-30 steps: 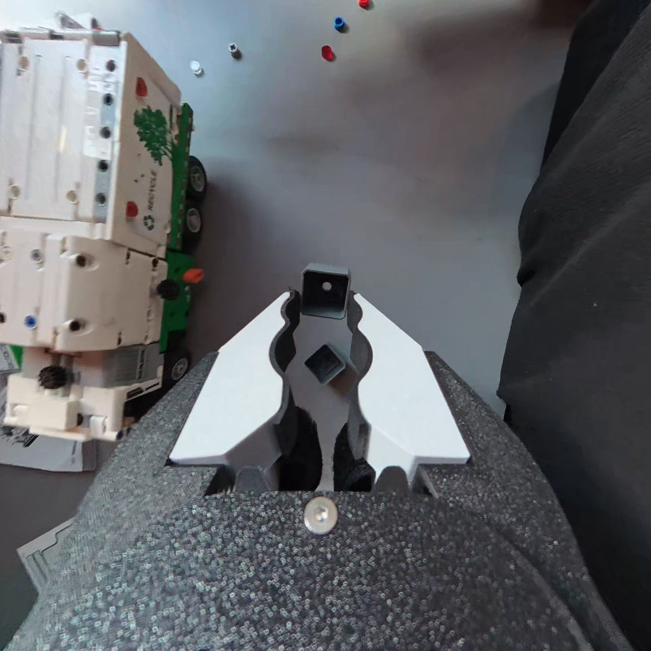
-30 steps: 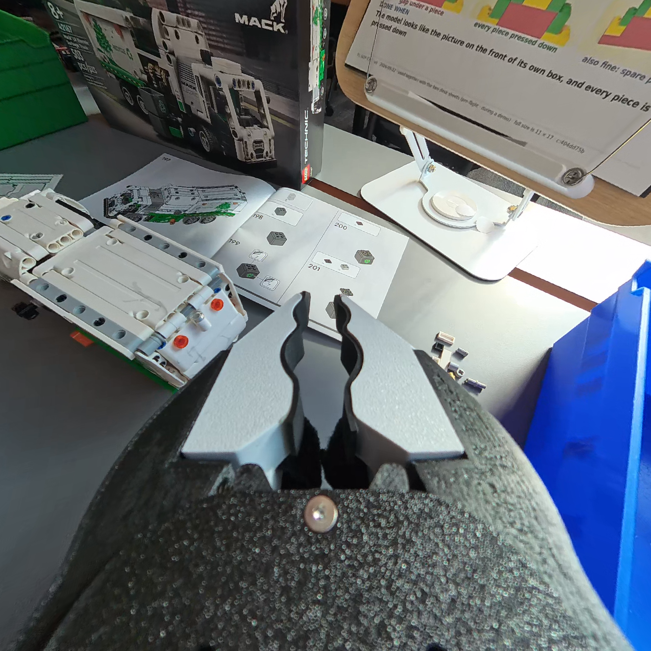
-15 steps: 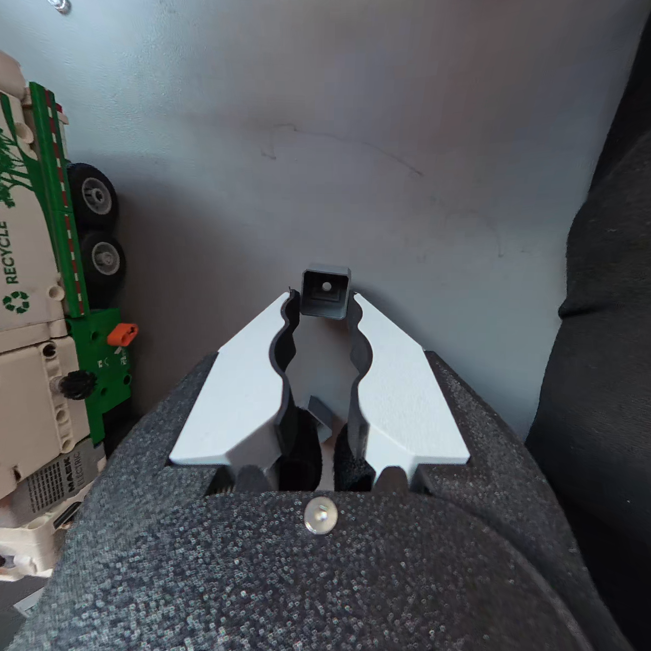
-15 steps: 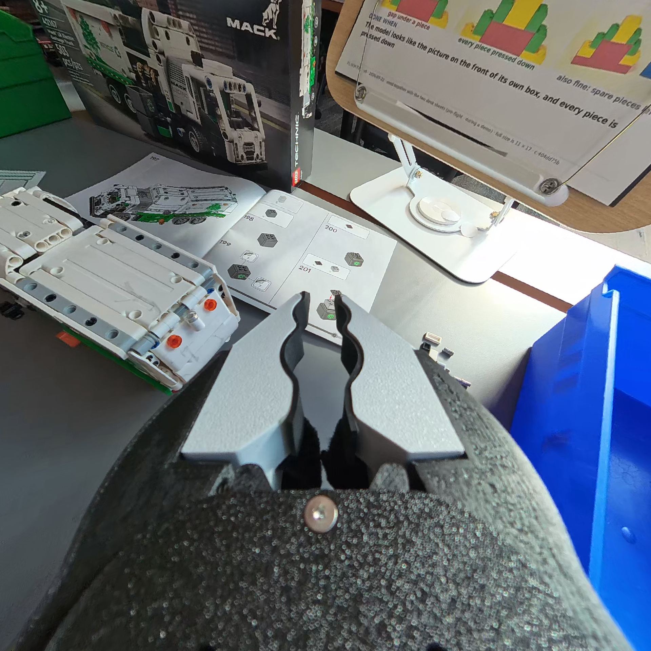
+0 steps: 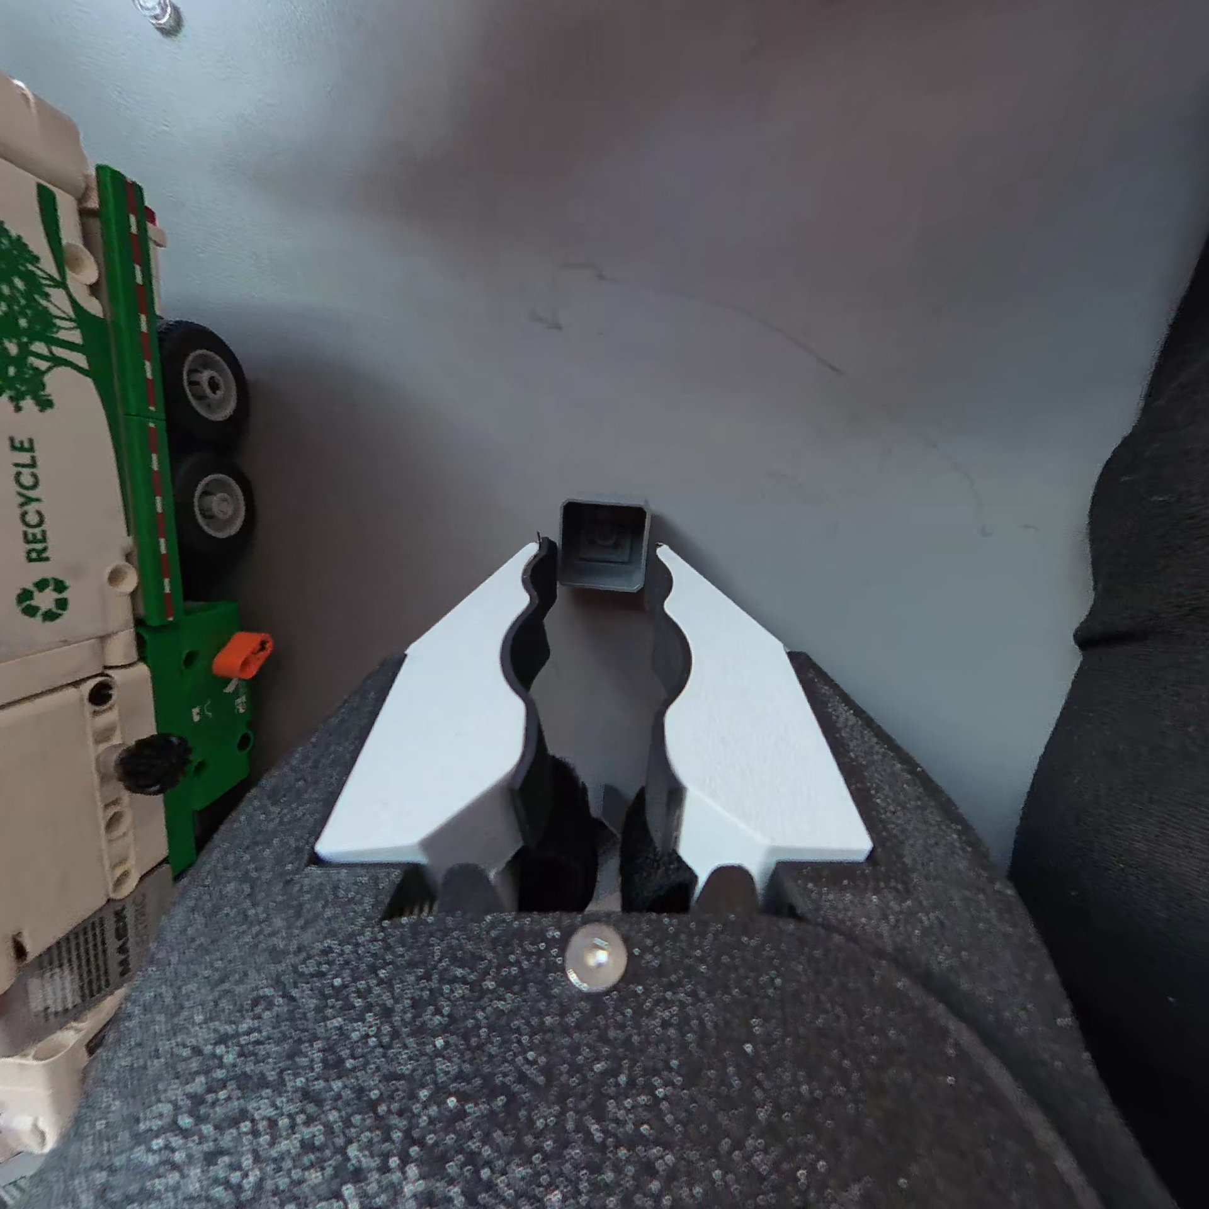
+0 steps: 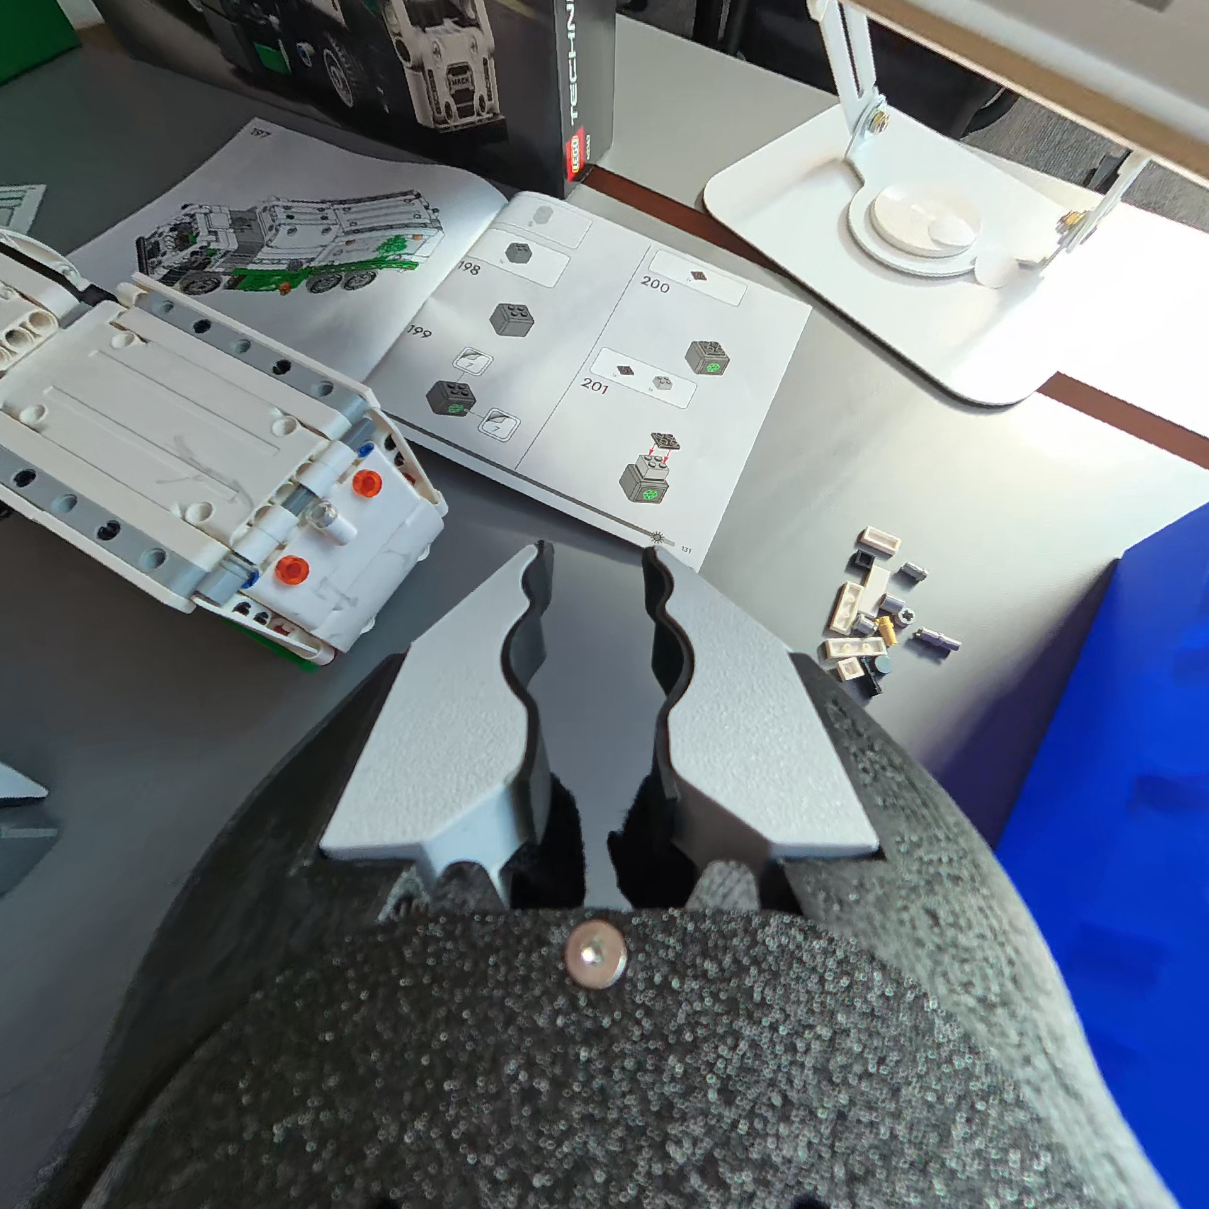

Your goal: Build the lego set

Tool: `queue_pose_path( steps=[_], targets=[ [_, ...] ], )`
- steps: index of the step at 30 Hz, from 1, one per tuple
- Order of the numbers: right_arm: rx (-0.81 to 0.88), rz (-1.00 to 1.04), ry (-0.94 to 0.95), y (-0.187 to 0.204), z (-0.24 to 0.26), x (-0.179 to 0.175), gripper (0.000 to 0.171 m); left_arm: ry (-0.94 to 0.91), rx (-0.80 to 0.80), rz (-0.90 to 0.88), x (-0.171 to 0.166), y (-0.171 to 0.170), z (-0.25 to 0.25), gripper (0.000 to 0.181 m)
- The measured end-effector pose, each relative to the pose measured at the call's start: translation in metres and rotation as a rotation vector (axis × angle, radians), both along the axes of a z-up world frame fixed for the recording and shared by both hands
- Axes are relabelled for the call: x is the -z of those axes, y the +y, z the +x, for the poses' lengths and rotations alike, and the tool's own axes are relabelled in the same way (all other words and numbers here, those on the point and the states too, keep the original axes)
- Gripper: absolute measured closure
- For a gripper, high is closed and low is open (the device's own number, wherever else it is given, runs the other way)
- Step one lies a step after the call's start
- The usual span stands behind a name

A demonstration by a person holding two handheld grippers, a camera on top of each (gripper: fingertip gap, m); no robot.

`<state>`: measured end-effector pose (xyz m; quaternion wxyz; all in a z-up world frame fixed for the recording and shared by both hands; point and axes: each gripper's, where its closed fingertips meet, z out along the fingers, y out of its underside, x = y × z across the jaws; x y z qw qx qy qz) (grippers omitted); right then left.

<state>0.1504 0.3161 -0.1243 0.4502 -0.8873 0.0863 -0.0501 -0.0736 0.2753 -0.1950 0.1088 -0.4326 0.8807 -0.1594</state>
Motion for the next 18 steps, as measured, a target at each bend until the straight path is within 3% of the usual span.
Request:
queue_pose_path(
  steps=[7, 12, 15, 18],
  targets=[
    [0.005, -0.004, 0.014, -0.001, 0.002, 0.002, 0.143, -0.040, -0.016, -0.057, -0.005, 0.000, 0.004, 0.147],
    [0.007, -0.011, 0.004, -0.001, 0.003, 0.004, 0.143, -0.290, -0.120, -0.325, -0.070, 0.008, 0.014, 0.144],
    [0.005, -0.011, 0.003, 0.000, 0.002, 0.004, 0.143, -0.516, -0.281, -0.428, -0.121, 0.048, 0.015, 0.145],
    [0.003, -0.016, -0.001, 0.000, 0.001, 0.005, 0.143, -0.668, -0.459, -0.467, -0.150, 0.097, 0.003, 0.146]
  ],
)
